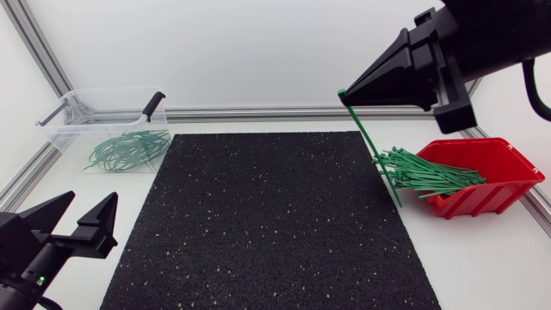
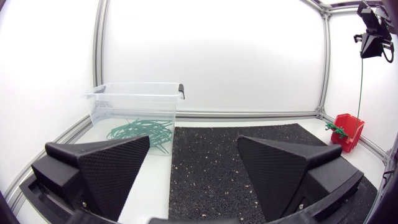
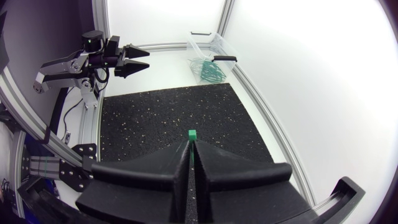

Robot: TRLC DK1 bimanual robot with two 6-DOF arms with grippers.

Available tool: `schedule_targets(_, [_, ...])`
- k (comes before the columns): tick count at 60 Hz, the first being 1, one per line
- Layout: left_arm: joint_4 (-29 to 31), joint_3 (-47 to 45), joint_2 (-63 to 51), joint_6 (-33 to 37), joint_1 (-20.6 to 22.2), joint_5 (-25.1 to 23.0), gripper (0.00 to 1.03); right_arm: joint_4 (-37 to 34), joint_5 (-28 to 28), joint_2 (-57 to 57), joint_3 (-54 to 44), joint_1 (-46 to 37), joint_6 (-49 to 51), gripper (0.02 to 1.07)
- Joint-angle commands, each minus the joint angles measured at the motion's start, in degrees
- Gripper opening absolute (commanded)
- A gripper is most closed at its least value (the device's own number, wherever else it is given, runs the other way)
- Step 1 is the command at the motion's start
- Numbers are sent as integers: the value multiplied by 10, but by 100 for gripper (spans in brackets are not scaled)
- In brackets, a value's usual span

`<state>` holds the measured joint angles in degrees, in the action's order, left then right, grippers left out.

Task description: Take a green cable tie from the red box, thread the tail through the head to close it, then place it in the transparent bin on the left.

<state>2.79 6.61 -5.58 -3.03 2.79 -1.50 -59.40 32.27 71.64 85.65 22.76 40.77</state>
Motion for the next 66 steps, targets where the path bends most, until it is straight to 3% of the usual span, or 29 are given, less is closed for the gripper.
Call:
schedule_targets(1, [1, 53, -60, -2, -9, -13, 99, 1, 11, 16, 17, 11, -41, 8])
schedule_targets(11, [31, 125, -156, -14, -51, -102, 97, 14, 36, 41, 17, 17, -87, 8])
schedule_targets(26, [115, 219, -261, -19, -28, -236, 96, 39, 74, 80, 0, 12, -124, 8])
schedule_targets(32, [133, 252, -281, -18, 0, -242, 96, 46, 89, 93, 0, 11, -132, 8])
schedule_targets(39, [140, 289, -330, -11, 68, -243, 96, 56, 111, 108, 3, 11, -148, 8])
schedule_targets(50, [134, 340, -417, 59, 138, -249, 96, 64, 155, 123, 3, 14, -164, 8])
schedule_targets(58, [125, 367, -456, 79, 145, -302, 96, 70, 184, 137, 4, 8, -166, 8])
schedule_targets(66, [73, 370, -481, 141, 176, -312, 96, 80, 211, 152, 7, 2, -164, 8])
